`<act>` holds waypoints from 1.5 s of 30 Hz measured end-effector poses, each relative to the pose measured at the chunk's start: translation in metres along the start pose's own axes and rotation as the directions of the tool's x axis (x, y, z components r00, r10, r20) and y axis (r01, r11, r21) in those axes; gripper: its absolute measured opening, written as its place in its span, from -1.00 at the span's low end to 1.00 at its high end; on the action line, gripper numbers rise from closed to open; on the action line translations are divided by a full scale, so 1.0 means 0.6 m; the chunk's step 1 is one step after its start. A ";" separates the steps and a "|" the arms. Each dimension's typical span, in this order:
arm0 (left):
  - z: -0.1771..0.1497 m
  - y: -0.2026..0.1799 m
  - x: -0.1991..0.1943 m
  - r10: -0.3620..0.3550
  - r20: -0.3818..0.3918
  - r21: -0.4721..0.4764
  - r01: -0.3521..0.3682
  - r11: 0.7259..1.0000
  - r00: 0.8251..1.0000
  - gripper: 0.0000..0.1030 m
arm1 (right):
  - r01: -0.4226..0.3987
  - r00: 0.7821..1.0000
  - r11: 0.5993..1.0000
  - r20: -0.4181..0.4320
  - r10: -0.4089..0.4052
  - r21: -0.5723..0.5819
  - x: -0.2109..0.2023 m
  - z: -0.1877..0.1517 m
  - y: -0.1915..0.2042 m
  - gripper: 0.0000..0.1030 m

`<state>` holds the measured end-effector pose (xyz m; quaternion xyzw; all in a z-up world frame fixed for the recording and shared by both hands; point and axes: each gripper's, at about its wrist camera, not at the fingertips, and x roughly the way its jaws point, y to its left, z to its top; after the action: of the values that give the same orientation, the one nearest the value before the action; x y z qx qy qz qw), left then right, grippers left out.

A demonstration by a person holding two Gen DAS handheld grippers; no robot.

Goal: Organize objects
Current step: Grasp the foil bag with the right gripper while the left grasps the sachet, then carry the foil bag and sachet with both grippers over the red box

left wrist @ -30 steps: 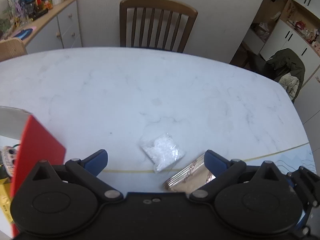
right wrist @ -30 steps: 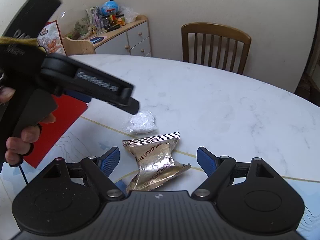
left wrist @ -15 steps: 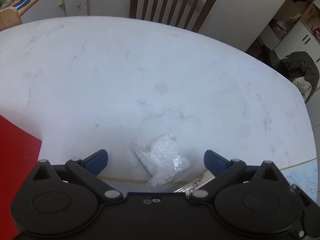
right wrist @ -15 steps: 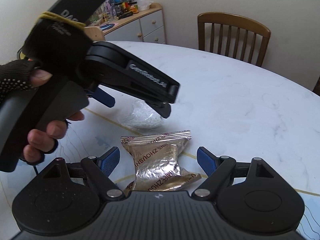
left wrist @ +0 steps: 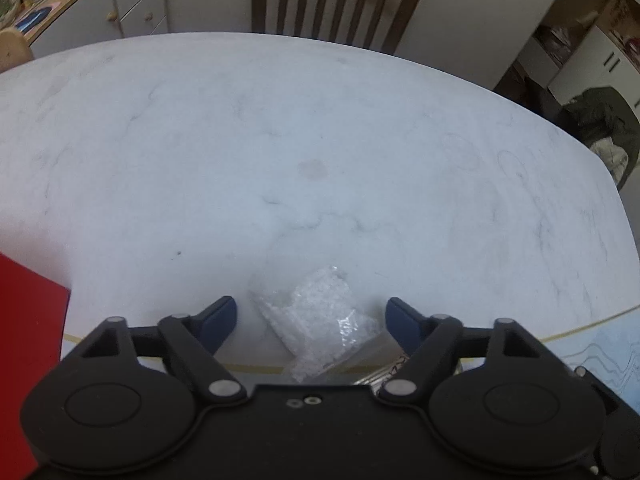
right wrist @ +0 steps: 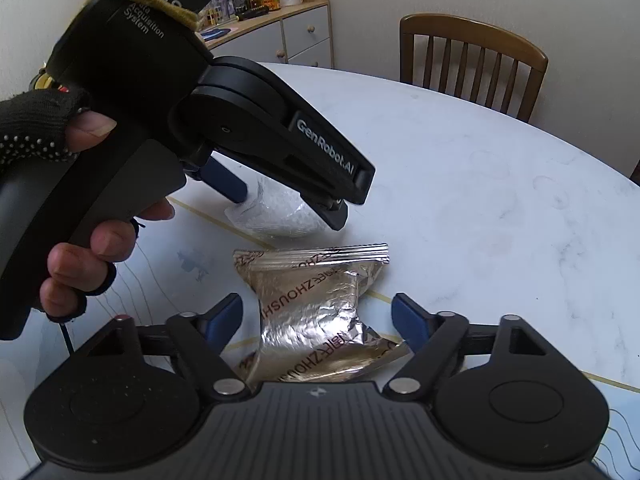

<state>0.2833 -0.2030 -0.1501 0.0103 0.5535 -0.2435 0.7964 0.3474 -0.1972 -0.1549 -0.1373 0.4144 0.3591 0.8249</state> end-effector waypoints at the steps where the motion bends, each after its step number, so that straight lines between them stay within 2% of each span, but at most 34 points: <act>1: -0.001 -0.004 -0.001 -0.002 0.001 0.016 0.002 1.000 1.000 0.36 | 0.003 1.000 1.000 0.000 -0.003 -0.002 0.000 0.000 0.001 0.50; 5: -0.005 -0.017 -0.007 0.006 0.014 0.050 -0.007 0.999 1.000 0.13 | 0.024 1.000 1.000 -0.005 -0.024 -0.014 0.000 -0.002 0.005 0.28; 8: -0.006 -0.014 -0.013 0.008 0.025 0.055 -0.010 0.998 1.000 -0.01 | 0.030 1.000 1.000 -0.004 -0.030 -0.006 -0.003 -0.005 0.006 0.22; 9: -0.007 -0.014 -0.016 0.007 0.027 0.054 -0.009 0.999 1.000 -0.07 | 0.029 1.000 1.000 -0.004 -0.029 -0.001 -0.004 -0.005 0.005 0.14; 10: -0.008 -0.011 -0.019 0.004 0.029 0.054 -0.005 0.999 1.000 -0.09 | 0.027 1.000 1.000 -0.005 -0.027 0.004 -0.006 -0.006 0.005 0.06; 15: -0.013 -0.014 -0.028 0.017 0.027 0.091 -0.019 0.996 0.999 -0.23 | 0.043 0.999 0.999 -0.003 -0.043 0.032 -0.014 -0.006 0.004 -0.07; 22: -0.027 -0.008 -0.052 0.002 0.030 0.093 -0.005 0.996 1.000 -0.24 | 0.070 0.998 0.990 -0.015 -0.068 0.124 -0.039 -0.012 -0.008 -0.10; 27: -0.048 0.001 -0.076 -0.022 0.024 0.084 0.020 0.996 0.999 -0.24 | 0.079 0.997 0.980 0.007 -0.082 0.181 -0.077 -0.024 -0.008 -0.10; 37: -0.085 0.017 -0.158 -0.085 0.045 0.063 0.082 0.995 0.995 -0.24 | 0.093 0.993 0.974 0.049 -0.105 0.206 -0.143 -0.016 0.004 -0.10; 45: -0.120 0.024 -0.238 -0.125 0.090 0.089 0.117 0.989 0.988 -0.24 | 0.071 0.991 0.975 0.097 -0.093 0.212 -0.200 -0.012 0.044 -0.10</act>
<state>0.1877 -0.1161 -0.0550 -0.0019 0.5040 -0.3145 0.8044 0.2767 -0.2397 -0.0636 -0.0482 0.3990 0.2863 0.8698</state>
